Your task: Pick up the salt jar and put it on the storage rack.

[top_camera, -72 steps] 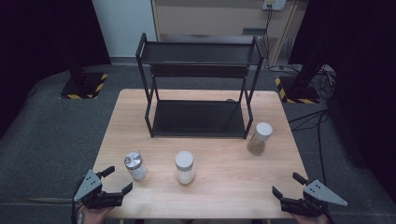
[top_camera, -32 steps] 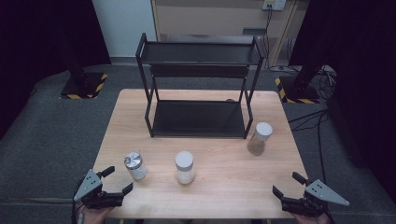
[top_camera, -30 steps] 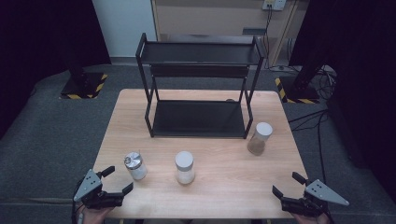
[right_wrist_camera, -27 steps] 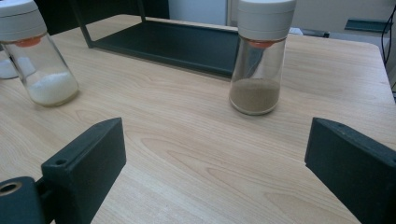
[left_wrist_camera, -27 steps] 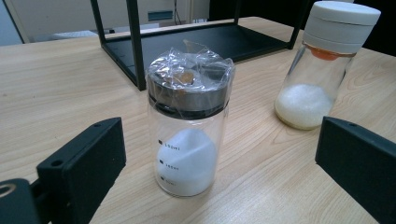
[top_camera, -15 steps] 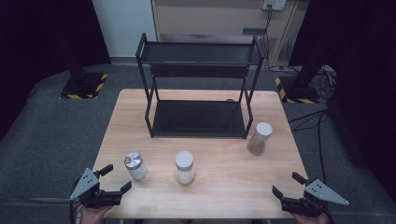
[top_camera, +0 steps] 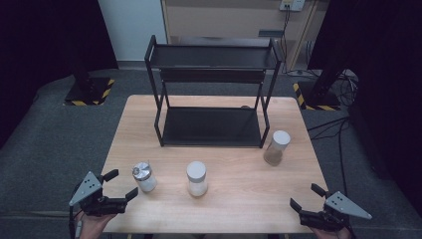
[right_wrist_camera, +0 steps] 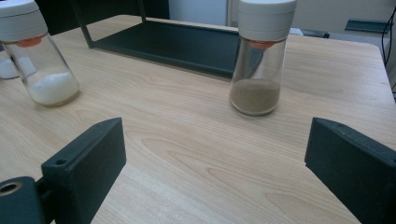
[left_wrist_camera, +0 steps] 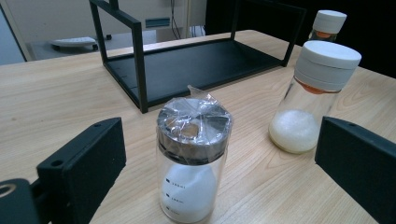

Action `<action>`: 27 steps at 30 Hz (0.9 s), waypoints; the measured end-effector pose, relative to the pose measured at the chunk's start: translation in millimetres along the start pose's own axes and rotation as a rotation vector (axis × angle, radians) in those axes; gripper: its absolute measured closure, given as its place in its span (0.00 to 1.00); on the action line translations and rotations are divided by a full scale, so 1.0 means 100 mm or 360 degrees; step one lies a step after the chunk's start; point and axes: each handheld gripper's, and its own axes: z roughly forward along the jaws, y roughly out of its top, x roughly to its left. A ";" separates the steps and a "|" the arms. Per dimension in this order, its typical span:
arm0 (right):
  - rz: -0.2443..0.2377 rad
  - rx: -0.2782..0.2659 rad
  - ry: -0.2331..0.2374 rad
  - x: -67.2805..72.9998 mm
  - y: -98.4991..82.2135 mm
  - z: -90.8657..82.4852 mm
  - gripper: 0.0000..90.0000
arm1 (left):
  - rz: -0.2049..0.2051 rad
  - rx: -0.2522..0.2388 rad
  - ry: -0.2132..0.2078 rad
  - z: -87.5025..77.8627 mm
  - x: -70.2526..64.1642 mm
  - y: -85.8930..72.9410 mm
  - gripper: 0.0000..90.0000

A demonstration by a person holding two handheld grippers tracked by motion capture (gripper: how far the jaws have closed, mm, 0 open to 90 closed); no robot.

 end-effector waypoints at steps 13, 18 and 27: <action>-0.0002 0.0001 -0.0001 0.00 0.00 0.00 0.06 | -0.0029 0.0084 -0.0073 0.06 0.17 0.15 0.01; 0.0002 0.0003 -0.0001 0.00 0.00 0.00 0.06 | -0.0011 0.0108 -0.0082 0.11 0.20 0.20 0.01; -0.0002 -0.0001 -0.0001 0.00 0.00 0.01 0.06 | -0.0009 0.0146 -0.0090 0.22 0.26 0.23 0.01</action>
